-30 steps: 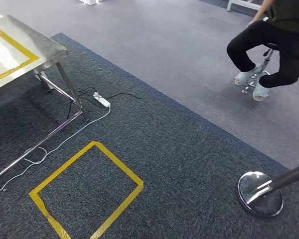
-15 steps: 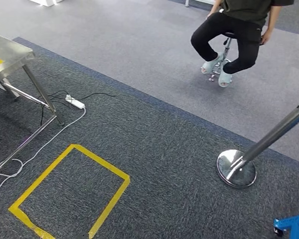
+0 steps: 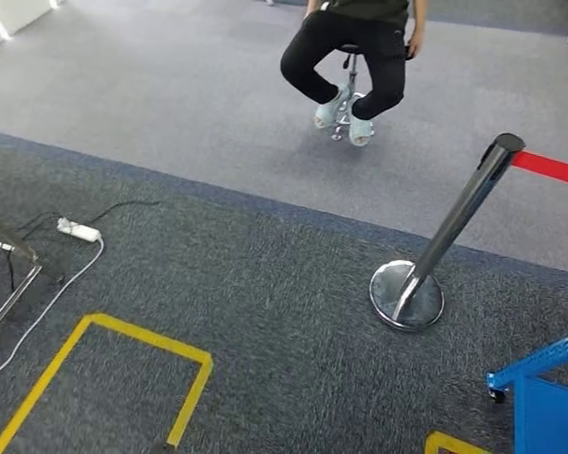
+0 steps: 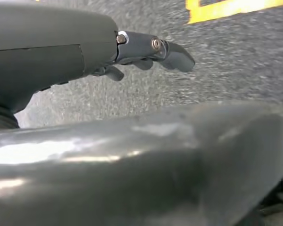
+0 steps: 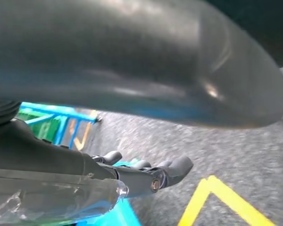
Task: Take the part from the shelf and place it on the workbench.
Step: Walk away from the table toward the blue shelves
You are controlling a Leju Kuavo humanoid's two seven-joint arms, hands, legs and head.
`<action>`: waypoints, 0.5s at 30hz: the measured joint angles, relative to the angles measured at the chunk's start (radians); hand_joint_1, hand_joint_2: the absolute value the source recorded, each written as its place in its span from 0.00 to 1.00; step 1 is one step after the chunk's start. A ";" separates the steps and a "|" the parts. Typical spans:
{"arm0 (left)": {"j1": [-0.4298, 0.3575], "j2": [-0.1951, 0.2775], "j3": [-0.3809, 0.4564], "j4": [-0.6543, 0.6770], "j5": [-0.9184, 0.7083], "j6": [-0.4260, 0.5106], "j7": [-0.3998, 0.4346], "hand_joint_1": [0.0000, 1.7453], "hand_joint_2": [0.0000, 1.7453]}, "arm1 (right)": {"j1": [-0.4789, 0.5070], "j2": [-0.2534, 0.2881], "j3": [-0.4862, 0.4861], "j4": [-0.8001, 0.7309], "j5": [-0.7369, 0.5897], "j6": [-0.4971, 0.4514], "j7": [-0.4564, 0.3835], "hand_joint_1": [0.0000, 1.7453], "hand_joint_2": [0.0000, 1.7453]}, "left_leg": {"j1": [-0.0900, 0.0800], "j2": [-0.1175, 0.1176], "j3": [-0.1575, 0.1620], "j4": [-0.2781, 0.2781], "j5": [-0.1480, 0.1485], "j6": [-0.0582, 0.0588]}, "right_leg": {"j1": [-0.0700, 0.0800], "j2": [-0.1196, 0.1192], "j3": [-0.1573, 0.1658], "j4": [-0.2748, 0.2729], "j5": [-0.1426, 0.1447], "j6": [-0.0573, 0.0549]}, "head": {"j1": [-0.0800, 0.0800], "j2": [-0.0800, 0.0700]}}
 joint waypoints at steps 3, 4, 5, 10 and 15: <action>0.009 0.000 -0.001 0.000 0.000 0.004 -0.002 0.00 0.00 | -0.003 0.000 0.000 0.000 0.000 0.000 0.000 0.00 0.00 | 0.000 -0.019 -0.141 0.132 0.021 0.002 | 0.000 0.057 0.029 -0.002 -0.025 -0.003 | -0.004 0.000; 0.011 0.001 -0.002 0.000 0.000 0.004 -0.003 0.00 0.00 | -0.001 0.000 0.000 0.000 0.000 0.000 0.001 0.00 0.00 | 0.001 -0.022 -0.153 0.101 0.075 0.003 | 0.000 0.075 0.044 -0.002 -0.037 -0.001 | -0.005 0.000; 0.012 0.002 -0.002 0.000 0.000 0.004 -0.003 0.00 0.00 | 0.002 0.000 -0.001 0.000 0.000 0.000 0.001 0.00 0.00 | 0.003 -0.031 -0.151 0.045 0.139 0.004 | -0.001 0.091 0.059 -0.002 -0.049 0.002 | -0.005 0.000; 0.016 0.003 -0.005 0.000 0.001 0.006 -0.004 0.00 0.00 | 0.000 0.000 -0.001 0.001 0.000 0.000 0.001 0.00 0.00 | 0.013 -0.115 -0.123 -0.134 0.240 0.011 | -0.008 0.157 0.074 0.005 -0.103 0.030 | -0.006 0.000; 0.013 0.006 -0.010 0.000 0.000 0.001 -0.005 0.00 0.00 | -0.003 0.000 -0.001 0.001 0.003 0.000 0.002 0.00 0.00 | 0.006 -0.045 -0.099 -0.137 0.212 0.043 | -0.008 0.025 -0.015 0.166 -0.178 0.054 | 0.002 0.000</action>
